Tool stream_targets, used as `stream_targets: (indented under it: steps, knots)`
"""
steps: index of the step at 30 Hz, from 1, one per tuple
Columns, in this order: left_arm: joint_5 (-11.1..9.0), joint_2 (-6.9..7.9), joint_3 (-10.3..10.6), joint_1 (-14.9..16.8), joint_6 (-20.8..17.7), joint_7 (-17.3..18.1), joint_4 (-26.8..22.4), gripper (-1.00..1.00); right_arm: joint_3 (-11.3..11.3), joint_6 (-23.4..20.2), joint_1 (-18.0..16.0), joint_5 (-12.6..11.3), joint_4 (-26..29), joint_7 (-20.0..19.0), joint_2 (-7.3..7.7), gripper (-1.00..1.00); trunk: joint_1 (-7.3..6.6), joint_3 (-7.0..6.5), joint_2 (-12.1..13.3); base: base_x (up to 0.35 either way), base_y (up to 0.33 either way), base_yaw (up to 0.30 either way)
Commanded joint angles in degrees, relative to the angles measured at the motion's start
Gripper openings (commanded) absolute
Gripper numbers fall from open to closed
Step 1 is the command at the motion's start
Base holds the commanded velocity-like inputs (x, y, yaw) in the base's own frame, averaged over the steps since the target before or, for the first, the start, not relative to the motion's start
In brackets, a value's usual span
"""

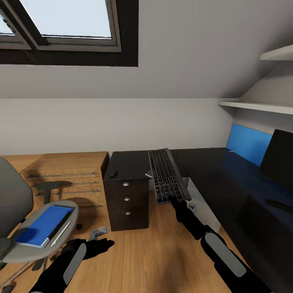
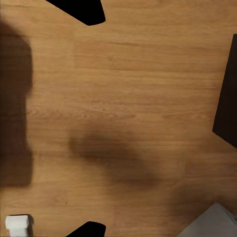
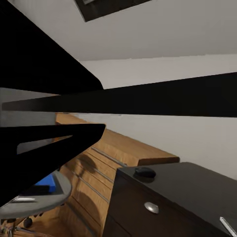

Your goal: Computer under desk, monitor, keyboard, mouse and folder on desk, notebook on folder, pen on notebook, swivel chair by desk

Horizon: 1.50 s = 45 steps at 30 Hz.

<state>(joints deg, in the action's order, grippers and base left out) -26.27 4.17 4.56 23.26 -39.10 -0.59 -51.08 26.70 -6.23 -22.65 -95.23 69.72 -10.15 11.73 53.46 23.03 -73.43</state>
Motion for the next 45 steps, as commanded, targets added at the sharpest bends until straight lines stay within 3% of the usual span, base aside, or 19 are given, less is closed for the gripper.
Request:
stream_targets:
  steps: [1, 3, 5, 7, 10, 13, 14, 15, 18, 26, 37, 45]
  knots:
    - [-0.14, 0.05, 0.12, 0.03, -0.19, -0.08, 0.26, 1.0, 0.09, -0.1, -0.06, -0.84, 0.02, -0.26, 0.05, -1.0, -0.23, -0.12, 0.38, 0.0, 0.0, 0.0]
    - [-0.15, 0.01, 0.16, 0.03, -0.15, -0.07, 2.36, 1.0, -0.05, -0.1, -0.06, -0.99, 0.46, -0.19, 0.0, -1.0, -0.67, -0.48, 1.18, 0.0, 0.0, 0.0]
    - [-0.06, -0.45, 0.22, 0.03, 0.62, -0.04, 7.55, 1.0, -0.49, -0.1, -0.07, -1.06, 0.72, 0.06, -0.22, -1.0, -1.1, -0.84, 1.98, 0.0, 0.0, 0.0]
    - [0.08, -1.6, 0.26, 0.03, 6.8, 0.0, 15.53, 1.0, -1.12, -0.1, -0.12, -1.17, 0.75, 2.05, -0.74, -1.0, -1.54, -1.2, 2.78, 0.0, 0.0, 0.0]
    - [1.15, -2.06, 0.27, 0.03, 16.27, 0.15, 23.77, 1.0, -2.07, -0.1, -0.28, -2.0, 0.89, 5.25, -1.15, -1.0, -2.2, -1.73, 3.99, 0.0, 0.0, 0.0]
    - [3.44, -2.42, 0.31, 0.03, 26.26, 0.25, 31.95, 1.0, -3.0, -0.1, -0.93, -6.2, 0.94, 10.34, -1.38, -1.0, -2.86, -2.27, 5.19, 0.0, 0.0, 0.0]
    - [6.16, -3.72, 0.35, 0.03, 37.62, 0.32, 41.32, 1.0, -3.26, -0.18, -1.68, -12.49, 1.32, 13.88, -1.33, -1.0, -3.08, -2.45, 5.59, 0.0, 0.0, 0.0]
    - [7.32, -3.93, 0.35, 0.03, 41.27, 0.35, 44.35, 1.0, -3.15, -0.16, -1.77, -13.83, 1.21, 14.36, -1.36, -1.0, -3.3, -2.63, 5.99, 0.0, 0.0, 0.0]
    - [9.39, -4.17, 0.36, 0.03, 46.91, 0.39, 48.11, 1.0, -2.91, -0.11, -1.89, -15.3, 0.1, 14.92, -1.47, -1.0, -3.96, -3.17, 7.19, 0.0, 0.0, 0.0]
    - [10.35, -4.13, 0.36, 0.03, 49.78, 0.36, 49.83, 1.0, -3.0, 0.01, -1.95, -16.2, -1.11, 14.69, -1.43, -1.0, -4.62, -3.71, 8.4, 0.0, 0.0, 0.0]
    - [10.37, -2.28, 0.29, 0.03, 49.88, 0.09, 49.93, 1.0, -2.97, -0.1, -1.88, -16.38, -1.17, 13.83, -1.45, -1.0, -4.62, -3.71, 8.4, 0.0, 0.0, 0.0]
    - [10.37, -1.97, 0.27, 0.03, 49.66, 0.06, 49.93, 1.0, -3.0, -0.1, -1.85, -15.91, -1.24, 13.83, -1.26, -1.0, -4.62, -3.71, 8.4, -0.192, -0.18, 0.0]
